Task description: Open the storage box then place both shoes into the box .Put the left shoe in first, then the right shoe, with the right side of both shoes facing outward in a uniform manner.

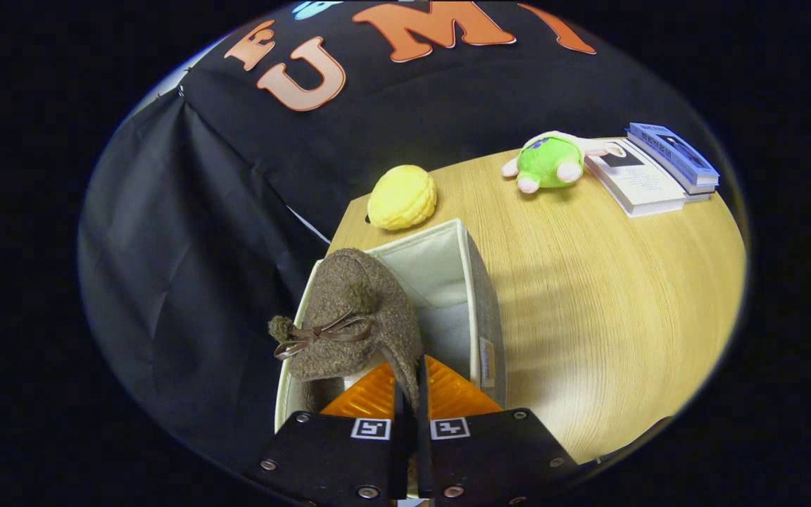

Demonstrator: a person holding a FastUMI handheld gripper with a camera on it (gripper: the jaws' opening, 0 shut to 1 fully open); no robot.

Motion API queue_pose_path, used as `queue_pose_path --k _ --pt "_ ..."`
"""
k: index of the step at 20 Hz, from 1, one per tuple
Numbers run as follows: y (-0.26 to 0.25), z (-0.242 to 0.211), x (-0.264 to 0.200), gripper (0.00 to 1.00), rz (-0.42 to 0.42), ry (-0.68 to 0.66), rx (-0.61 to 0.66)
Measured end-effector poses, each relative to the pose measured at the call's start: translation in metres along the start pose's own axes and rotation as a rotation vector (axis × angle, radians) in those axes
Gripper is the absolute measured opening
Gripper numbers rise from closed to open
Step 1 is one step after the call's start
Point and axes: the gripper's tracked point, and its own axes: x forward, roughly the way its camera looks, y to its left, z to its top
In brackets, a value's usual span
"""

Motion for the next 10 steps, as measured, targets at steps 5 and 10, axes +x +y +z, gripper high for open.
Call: queue_pose_path --k 5,10 --pt "0.016 0.003 -0.012 0.33 0.031 -0.024 -0.011" --pt "0.013 0.036 -0.052 0.57 0.061 -0.195 -0.051"
